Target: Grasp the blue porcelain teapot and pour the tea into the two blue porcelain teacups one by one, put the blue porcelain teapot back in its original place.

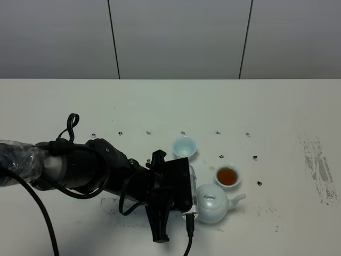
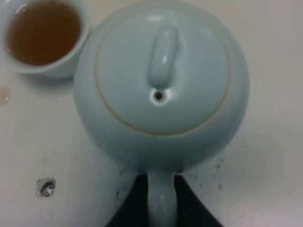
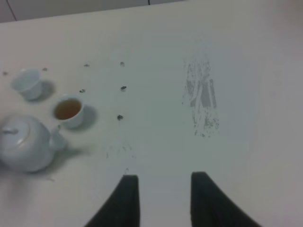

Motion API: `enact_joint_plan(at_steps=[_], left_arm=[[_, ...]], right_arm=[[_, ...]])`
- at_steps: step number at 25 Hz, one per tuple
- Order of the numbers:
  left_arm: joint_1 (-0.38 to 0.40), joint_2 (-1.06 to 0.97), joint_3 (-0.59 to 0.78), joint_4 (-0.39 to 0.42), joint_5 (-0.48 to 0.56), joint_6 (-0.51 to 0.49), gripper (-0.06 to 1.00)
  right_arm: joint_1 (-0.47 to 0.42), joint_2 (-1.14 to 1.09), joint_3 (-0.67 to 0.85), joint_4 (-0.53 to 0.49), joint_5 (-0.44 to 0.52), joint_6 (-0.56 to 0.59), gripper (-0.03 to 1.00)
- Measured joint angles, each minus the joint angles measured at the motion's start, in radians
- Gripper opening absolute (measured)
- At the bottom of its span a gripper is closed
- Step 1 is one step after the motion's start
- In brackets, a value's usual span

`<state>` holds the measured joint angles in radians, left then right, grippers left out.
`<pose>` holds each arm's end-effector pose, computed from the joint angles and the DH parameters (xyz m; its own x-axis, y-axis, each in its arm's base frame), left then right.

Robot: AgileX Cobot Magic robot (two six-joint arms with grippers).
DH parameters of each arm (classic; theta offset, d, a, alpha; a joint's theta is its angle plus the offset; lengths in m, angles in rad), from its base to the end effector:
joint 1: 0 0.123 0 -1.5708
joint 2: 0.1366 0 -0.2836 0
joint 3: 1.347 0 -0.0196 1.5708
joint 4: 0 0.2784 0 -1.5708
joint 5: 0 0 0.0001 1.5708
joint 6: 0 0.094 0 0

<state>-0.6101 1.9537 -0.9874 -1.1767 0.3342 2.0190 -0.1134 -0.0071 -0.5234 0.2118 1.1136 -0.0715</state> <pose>0.2958 -0.2417 0.0913 0.0631 0.8393 -0.5400 0.9685 0.0791 0.2361 0.0178 0.0158 0.2936 -0.4660 0.0759 -0.8815 -0.0437 0.9931 0.1087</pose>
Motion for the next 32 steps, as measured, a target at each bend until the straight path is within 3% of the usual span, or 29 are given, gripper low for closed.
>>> enact_joint_plan(at_steps=[10,15,24,32], left_arm=[[0.001,-0.076,0.0,-0.013,-0.006,0.007,0.11],[0.011,-0.168,0.0,0.075,0.006,-0.02,0.11],[0.223,-0.176,-0.136,0.24,0.174,-0.102,0.11],[0.344,-0.037,-0.452,0.437,0.393,-0.197,0.11]], right_arm=[[0.0,0.0,0.0,0.0,0.0,0.0,0.28],[0.0,0.0,0.0,0.0,0.0,0.0,0.28],[0.0,0.0,0.0,0.0,0.0,0.0,0.28],[0.0,0.0,0.0,0.0,0.0,0.0,0.28]])
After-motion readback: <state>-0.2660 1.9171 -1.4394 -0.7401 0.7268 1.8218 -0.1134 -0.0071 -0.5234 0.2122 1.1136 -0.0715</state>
